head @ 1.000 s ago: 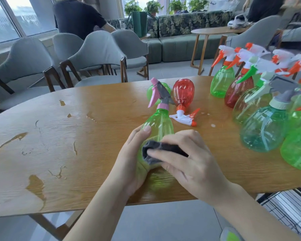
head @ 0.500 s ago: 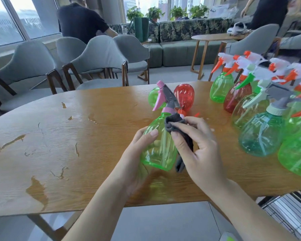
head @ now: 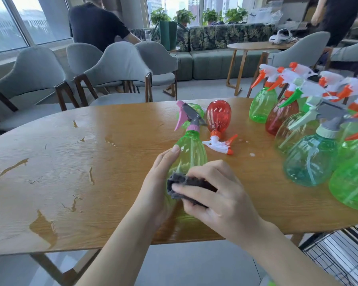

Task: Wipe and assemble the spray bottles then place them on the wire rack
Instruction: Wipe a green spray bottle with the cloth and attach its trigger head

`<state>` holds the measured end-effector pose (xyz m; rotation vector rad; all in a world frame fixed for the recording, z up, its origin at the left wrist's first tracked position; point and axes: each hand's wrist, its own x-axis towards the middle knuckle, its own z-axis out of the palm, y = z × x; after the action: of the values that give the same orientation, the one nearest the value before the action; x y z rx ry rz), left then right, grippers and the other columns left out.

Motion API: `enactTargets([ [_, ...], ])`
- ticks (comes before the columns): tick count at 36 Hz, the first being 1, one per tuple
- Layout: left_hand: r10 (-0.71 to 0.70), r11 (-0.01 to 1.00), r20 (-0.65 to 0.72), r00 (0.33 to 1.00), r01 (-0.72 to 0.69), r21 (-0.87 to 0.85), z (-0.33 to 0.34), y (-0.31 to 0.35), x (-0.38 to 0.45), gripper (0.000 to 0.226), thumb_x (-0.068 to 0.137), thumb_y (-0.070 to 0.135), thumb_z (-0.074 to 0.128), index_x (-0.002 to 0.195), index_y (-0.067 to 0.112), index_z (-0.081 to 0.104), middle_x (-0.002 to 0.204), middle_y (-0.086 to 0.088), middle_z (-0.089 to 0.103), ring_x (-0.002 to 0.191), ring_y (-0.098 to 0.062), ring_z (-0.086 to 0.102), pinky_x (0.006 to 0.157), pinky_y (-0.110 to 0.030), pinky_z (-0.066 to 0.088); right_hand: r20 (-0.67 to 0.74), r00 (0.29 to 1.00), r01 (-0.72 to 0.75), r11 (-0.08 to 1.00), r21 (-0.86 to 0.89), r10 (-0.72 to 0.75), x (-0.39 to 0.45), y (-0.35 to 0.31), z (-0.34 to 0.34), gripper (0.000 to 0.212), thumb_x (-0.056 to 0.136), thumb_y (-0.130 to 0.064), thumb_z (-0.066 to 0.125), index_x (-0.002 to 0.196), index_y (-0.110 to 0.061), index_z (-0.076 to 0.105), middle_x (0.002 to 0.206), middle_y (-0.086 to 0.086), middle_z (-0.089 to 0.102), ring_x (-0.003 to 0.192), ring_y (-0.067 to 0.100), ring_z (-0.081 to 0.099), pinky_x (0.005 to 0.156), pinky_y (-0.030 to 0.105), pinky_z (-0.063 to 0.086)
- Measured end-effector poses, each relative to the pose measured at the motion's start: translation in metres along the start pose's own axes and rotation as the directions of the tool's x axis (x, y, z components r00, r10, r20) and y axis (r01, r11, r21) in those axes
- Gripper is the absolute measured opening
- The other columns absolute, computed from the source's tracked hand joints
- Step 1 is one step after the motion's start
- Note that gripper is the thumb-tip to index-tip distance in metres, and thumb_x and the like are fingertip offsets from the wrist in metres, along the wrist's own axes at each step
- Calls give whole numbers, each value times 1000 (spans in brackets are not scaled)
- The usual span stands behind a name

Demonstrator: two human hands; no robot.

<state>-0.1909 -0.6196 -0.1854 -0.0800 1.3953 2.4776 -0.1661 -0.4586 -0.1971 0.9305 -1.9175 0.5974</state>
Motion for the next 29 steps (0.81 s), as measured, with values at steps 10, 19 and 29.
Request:
enactTargets([
  [10,27,998,186,982,-36,42,7,-2,0,41,88,37,63,122,15,72,104,-14,70,82,-26,68,67,-36,55,-118,908,-388,912,130,403,10,28,-14,23,102,-22,64,120,-14,74,116,4,63,109,20,61,93,35,51],
  [19,51,982,205,977,-86,168,-5,-2,2,79,65,66,87,113,7,65,115,-19,65,90,-8,72,78,-23,56,-87,895,-412,886,211,437,10,17,-13,22,99,-16,65,116,-7,76,116,10,63,108,15,63,92,21,50],
  [29,-25,997,169,985,13,70,3,-12,0,69,84,46,78,140,9,59,136,-35,58,110,-44,60,92,-58,49,-69,883,-443,873,206,464,7,16,-16,24,100,-20,63,117,-9,75,117,7,62,107,16,63,92,24,50],
])
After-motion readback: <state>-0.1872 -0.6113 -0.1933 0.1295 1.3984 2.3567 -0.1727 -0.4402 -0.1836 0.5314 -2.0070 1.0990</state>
